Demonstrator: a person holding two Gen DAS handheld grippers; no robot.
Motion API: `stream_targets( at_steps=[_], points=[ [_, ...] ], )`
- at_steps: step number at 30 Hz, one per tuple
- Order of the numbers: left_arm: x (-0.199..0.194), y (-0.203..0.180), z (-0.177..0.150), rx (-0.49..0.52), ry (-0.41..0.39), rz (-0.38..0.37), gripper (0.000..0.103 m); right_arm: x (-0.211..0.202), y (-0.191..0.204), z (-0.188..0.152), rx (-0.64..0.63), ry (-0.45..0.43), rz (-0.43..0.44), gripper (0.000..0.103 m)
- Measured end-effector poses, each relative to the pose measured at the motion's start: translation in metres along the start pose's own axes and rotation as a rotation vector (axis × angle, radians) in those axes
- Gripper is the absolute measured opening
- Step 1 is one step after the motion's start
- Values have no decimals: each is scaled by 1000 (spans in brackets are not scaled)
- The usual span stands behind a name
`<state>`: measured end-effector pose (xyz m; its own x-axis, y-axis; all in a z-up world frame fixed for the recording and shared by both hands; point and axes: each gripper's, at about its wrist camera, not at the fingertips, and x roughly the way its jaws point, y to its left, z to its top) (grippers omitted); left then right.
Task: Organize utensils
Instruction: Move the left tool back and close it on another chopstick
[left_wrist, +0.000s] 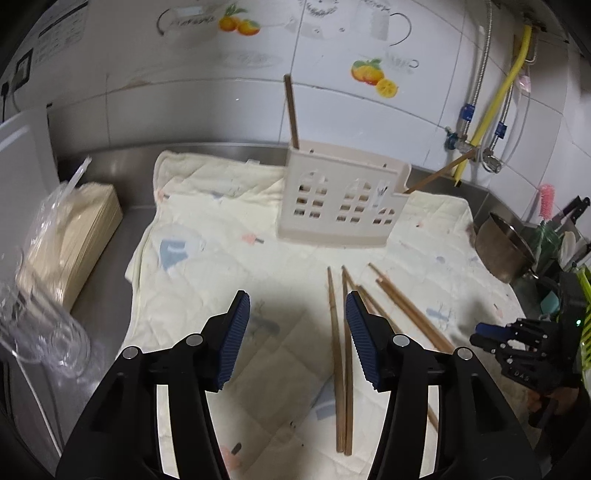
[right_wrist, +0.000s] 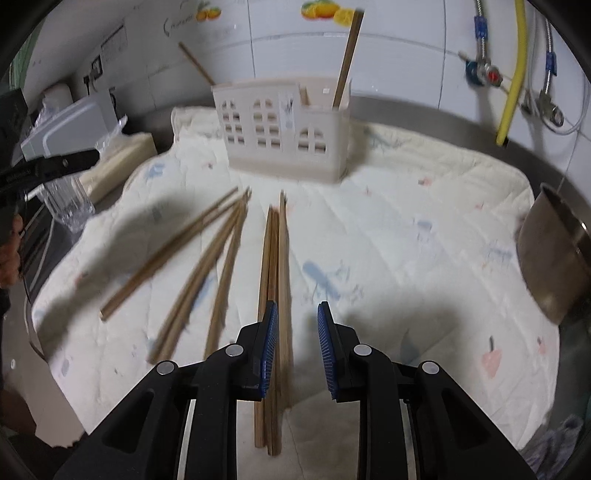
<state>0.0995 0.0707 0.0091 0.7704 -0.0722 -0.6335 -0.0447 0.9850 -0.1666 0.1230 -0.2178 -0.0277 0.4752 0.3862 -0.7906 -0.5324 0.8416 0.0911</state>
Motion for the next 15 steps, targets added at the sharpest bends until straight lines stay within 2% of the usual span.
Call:
stream_targets(
  at_steps=[6, 15],
  points=[
    [4, 7, -17, -27, 30, 4, 54, 15, 5, -11, -18, 39, -1, 17],
    [6, 13, -29, -32, 56, 17, 54, 20, 5, -14, -34, 51, -10, 13]
  ],
)
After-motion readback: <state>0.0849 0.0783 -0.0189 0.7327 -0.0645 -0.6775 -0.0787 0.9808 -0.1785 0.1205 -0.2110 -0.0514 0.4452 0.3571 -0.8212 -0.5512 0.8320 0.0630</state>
